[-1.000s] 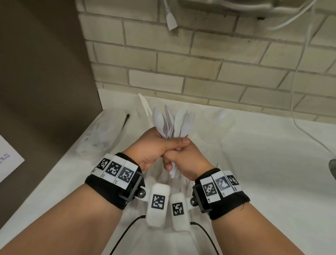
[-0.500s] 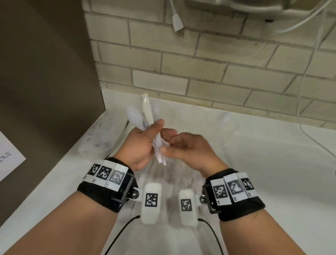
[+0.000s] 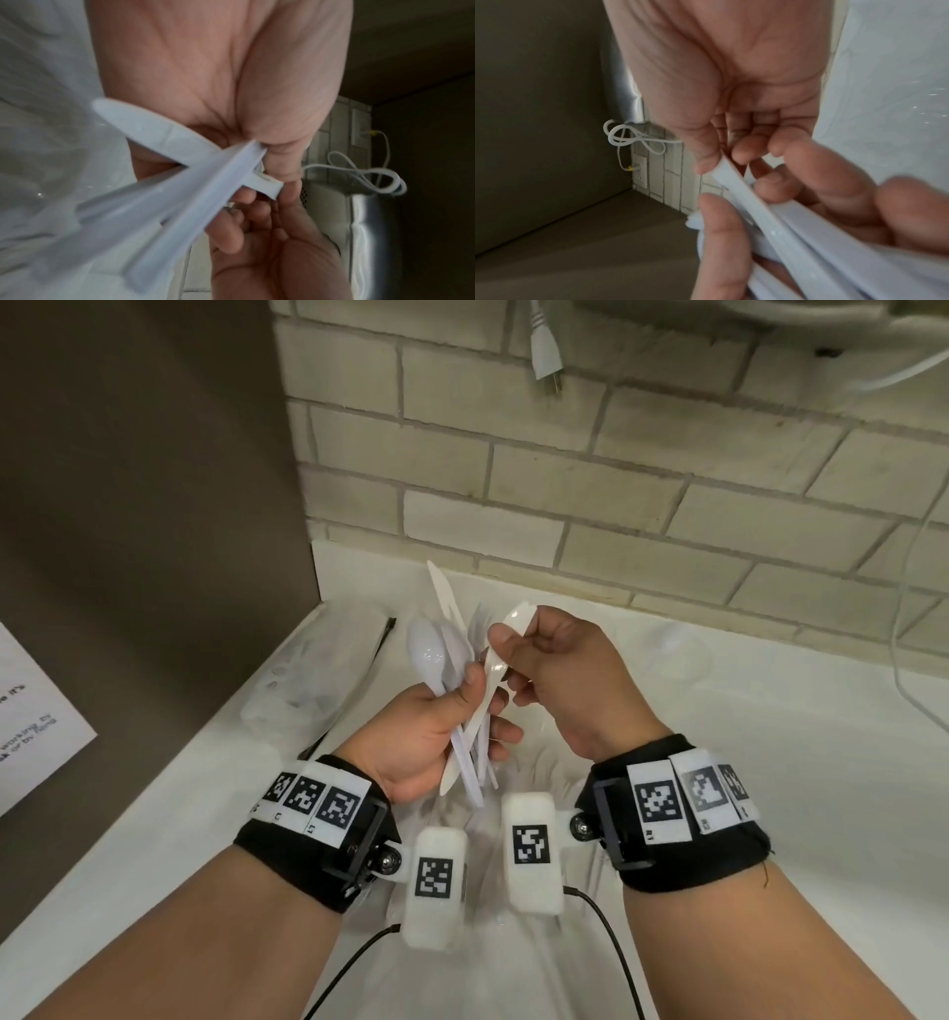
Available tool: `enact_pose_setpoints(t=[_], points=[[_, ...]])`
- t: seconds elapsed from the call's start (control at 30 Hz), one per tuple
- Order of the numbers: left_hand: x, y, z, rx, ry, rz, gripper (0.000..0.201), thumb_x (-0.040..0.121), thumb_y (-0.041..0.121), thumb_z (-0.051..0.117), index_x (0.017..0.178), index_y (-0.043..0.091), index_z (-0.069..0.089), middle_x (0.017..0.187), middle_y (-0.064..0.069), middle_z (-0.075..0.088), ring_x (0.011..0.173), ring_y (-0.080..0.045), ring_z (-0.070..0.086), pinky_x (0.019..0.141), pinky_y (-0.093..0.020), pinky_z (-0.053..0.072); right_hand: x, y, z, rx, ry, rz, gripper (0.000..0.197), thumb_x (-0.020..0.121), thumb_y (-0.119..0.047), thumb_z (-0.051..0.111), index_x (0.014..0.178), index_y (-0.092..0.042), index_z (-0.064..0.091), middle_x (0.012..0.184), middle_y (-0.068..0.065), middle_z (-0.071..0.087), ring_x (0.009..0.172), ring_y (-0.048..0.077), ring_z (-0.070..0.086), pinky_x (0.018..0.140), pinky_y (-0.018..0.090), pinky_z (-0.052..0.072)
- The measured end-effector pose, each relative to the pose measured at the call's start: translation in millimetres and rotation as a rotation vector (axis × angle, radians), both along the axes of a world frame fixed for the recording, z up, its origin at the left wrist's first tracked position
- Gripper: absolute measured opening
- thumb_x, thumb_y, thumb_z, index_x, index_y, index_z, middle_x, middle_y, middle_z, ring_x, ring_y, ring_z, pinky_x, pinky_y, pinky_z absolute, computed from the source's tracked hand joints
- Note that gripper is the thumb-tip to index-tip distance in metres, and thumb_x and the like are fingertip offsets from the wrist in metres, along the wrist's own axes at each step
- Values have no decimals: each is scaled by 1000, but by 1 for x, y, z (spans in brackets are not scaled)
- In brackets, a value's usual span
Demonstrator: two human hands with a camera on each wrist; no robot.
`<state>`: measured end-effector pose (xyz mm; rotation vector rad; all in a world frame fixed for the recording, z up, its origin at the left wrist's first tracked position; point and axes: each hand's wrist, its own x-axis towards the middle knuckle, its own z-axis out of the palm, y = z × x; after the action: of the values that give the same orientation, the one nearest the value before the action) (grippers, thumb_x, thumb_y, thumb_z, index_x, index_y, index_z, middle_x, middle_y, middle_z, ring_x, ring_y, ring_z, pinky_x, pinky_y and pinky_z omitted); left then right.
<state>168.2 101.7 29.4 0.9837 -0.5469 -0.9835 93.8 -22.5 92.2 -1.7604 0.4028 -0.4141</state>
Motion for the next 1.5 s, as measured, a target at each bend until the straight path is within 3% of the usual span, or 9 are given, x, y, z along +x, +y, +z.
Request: enact_pose_setpoints(t=[0.23, 0.4, 0.53, 0.7, 0.9, 1.03, 1.17, 1.37, 1.5], points=[[1, 0, -1, 53, 184, 89, 21, 93, 31, 53, 100, 15, 62, 82, -5, 60, 67, -21, 64, 63, -33, 53, 1, -2, 7, 61, -1, 21, 11, 97, -17, 55, 88, -12, 59, 69, 5, 71, 42, 13, 51, 44, 25, 41], [13, 3, -7, 120, 222, 324, 16, 96, 17, 49, 89, 10, 62, 75, -6, 64, 58, -19, 64, 62, -35, 52, 14, -37, 36, 140, -269, -196, 11, 98, -16, 53, 88, -13, 57, 72, 8, 71, 44, 14, 51, 48, 27, 45], [27, 10, -11, 90, 306, 295, 17, 94, 19, 50, 96, 10, 65, 75, -4, 61, 54, -15, 56, 52, -27, 50, 47, -52, 42, 53, -442, -347, 11, 97, -16, 55, 86, -18, 55, 75, 6, 68, 48, 11, 60, 57, 29, 56], [38, 13, -15, -104, 426, 36, 36, 77, 26, 74, 107, 10, 64, 76, -2, 54, 53, -14, 47, 51, -29, 43, 104, -52, 15, -94, -337, -258, 15, 95, -16, 59, 81, -22, 56, 79, 6, 67, 51, 7, 64, 56, 26, 55], [44, 13, -19, -148, 385, -39, 49, 67, 27, 83, 111, 10, 68, 76, -1, 55, 57, -14, 49, 59, -31, 43, 141, -56, -8, -236, -72, -201, 19, 92, -28, 62, 81, -16, 53, 73, 2, 67, 55, 13, 66, 71, 43, 58], [44, 10, -21, -123, 340, -16, 54, 65, 26, 85, 114, 9, 68, 77, -1, 57, 60, -15, 51, 60, -31, 45, 139, -60, -10, -215, 112, -159, 43, 85, -34, 71, 119, -11, 58, 99, 6, 72, 66, 12, 70, 80, 36, 58], [42, 10, -22, -113, 324, -26, 58, 67, 26, 83, 119, 9, 65, 79, 0, 57, 61, -14, 51, 61, -31, 44, 114, -55, 0, -230, 39, -203, 32, 90, -34, 65, 112, -12, 63, 87, -3, 70, 53, 4, 63, 61, 25, 52], [37, 3, -19, -94, 328, -67, 60, 70, 29, 80, 124, 7, 62, 77, 2, 56, 60, -12, 48, 62, -30, 39, 68, -34, 0, -92, 48, 135, 23, 78, -28, 77, 99, -21, 70, 82, -4, 68, 55, 11, 57, 52, 28, 43], [29, -2, -13, -15, 277, 1, 42, 80, 29, 70, 117, 10, 67, 78, -1, 63, 59, -14, 52, 60, -29, 41, 62, -31, -7, -87, 12, 113, 24, 76, -11, 79, 97, -20, 73, 88, 17, 68, 54, 11, 56, 52, 25, 44]])
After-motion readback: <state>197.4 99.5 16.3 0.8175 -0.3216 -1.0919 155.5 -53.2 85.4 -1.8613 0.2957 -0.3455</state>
